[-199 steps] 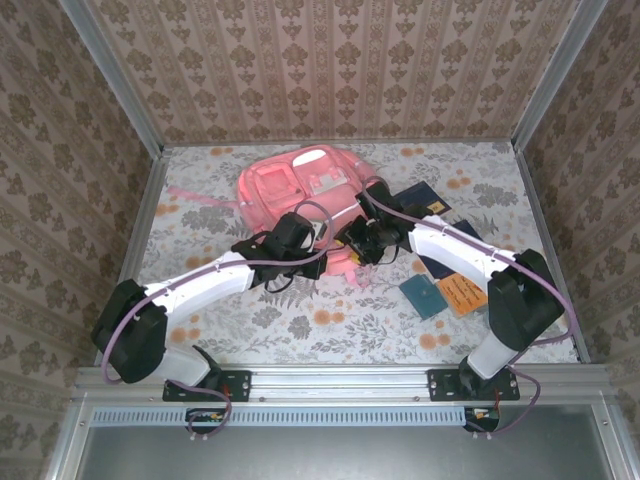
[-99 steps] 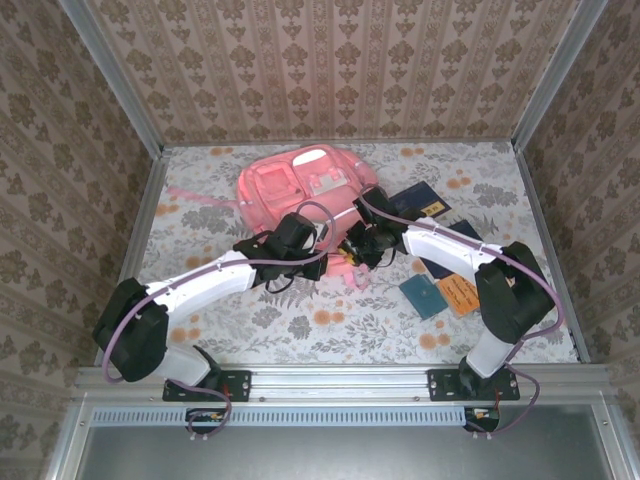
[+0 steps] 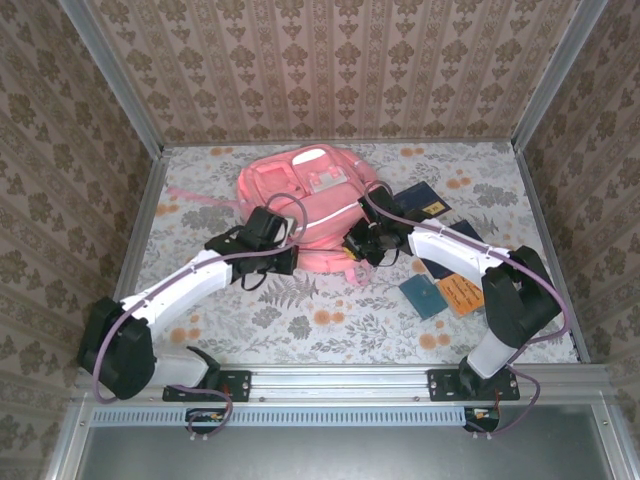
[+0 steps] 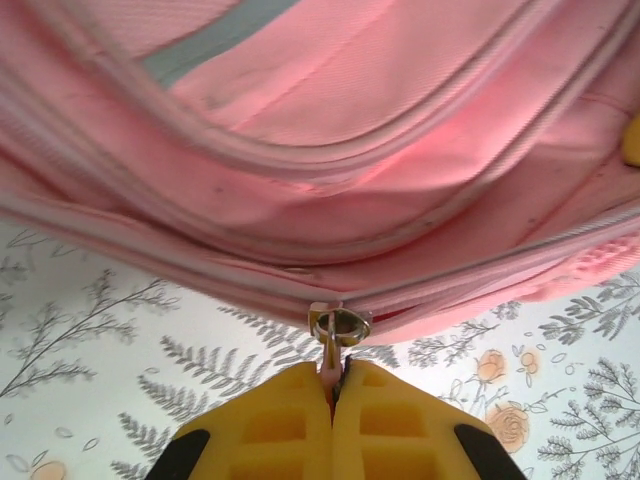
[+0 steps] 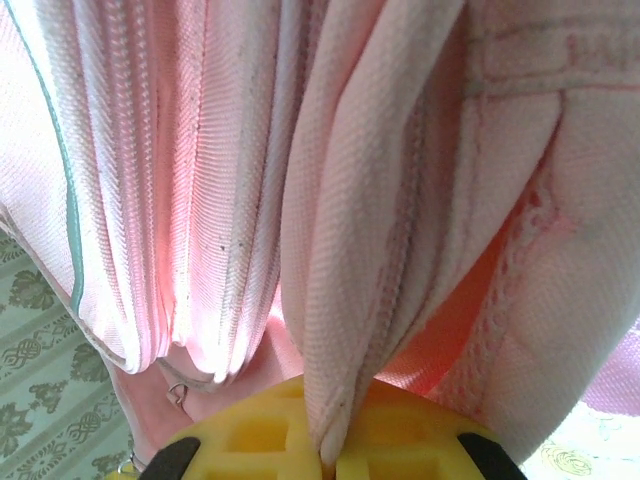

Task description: Pack books, pencil case, and school supplies into a backpack

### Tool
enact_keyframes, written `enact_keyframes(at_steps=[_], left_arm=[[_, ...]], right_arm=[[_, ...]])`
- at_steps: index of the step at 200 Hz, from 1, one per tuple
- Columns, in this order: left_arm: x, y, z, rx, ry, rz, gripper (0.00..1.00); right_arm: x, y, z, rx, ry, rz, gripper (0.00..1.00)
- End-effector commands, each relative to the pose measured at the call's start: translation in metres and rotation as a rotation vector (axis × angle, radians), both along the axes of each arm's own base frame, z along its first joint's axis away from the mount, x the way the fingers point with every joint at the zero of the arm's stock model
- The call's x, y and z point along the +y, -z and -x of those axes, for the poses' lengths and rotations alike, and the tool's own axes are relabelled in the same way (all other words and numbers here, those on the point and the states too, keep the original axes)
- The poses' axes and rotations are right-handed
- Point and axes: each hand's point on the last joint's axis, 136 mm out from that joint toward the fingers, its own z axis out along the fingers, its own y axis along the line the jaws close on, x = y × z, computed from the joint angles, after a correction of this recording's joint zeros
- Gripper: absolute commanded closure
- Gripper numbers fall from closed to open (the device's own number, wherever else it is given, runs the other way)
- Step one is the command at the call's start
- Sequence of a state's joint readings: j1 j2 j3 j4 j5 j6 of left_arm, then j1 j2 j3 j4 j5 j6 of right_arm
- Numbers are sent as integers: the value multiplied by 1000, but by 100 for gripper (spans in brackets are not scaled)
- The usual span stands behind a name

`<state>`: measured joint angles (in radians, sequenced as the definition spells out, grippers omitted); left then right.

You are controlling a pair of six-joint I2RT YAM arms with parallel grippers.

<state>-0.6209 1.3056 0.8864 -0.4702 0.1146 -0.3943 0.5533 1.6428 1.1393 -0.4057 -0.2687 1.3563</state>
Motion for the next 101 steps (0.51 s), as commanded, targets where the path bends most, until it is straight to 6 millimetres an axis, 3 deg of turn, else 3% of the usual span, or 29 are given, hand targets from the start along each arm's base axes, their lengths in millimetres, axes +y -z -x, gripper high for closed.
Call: enact_keyframes(at_steps=[1, 25, 45, 101], left_arm=[[41, 4, -9, -19, -121, -75, 100], [75, 16, -21, -6, -291, -136, 100], [103, 26, -28, 13, -396, -201, 100], [132, 33, -64, 4, -476, -197, 100]], right_arm=[[-21, 7, -8, -19, 40, 80, 95], [0, 3, -13, -38, -27, 67, 94], [6, 5, -16, -36, -43, 63, 94], [24, 5, -22, -47, -112, 41, 94]])
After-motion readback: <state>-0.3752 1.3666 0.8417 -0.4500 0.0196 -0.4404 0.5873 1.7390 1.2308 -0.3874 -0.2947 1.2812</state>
